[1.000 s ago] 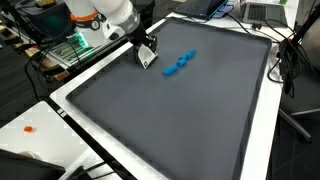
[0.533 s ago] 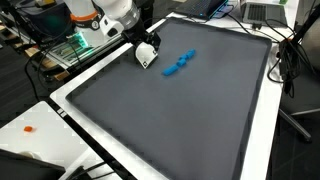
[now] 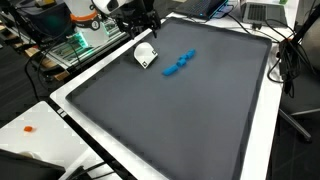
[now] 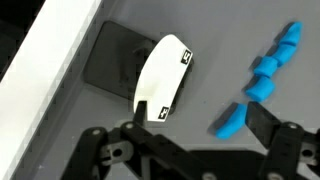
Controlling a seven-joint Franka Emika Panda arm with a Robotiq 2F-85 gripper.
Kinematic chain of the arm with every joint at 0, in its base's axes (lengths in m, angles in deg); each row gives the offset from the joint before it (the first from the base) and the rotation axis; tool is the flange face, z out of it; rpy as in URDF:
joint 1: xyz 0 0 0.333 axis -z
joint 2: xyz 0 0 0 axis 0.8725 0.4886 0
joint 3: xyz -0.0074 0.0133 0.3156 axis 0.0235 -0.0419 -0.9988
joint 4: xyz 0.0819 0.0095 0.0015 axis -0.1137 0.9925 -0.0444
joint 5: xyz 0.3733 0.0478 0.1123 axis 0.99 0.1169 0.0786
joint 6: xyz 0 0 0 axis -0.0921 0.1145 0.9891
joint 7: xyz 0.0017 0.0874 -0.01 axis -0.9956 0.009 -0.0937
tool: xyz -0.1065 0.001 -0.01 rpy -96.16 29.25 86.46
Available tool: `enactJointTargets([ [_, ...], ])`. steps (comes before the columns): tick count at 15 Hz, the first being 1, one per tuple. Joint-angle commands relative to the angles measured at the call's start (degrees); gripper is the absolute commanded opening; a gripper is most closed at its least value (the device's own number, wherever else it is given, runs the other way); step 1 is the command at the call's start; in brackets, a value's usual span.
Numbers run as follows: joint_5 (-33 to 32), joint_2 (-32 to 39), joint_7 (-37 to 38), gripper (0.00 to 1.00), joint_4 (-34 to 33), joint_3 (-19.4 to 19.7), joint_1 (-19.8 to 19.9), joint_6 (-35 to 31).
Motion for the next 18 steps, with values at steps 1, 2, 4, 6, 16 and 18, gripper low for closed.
enactJointTargets([
  [1,-5.55,-5.49,-3.66,1.00,-1.36,-1.89,-0.30,5.10],
  [2,-6.67,-6.40,-4.77,1.00,-2.23,-2.57,-0.55,6.56],
  [4,-8.33,-7.72,-7.89,1.00,-3.63,-3.73,-1.04,8.69],
  [6,-9.20,-8.47,-11.77,1.00,-5.00,-4.60,-1.89,9.96],
  [16,-9.07,-8.84,-30.76,1.00,-7.45,-5.16,-4.95,8.74],
  [18,-9.10,-8.87,-33.83,1.00,-7.46,-4.94,-5.23,8.70],
])
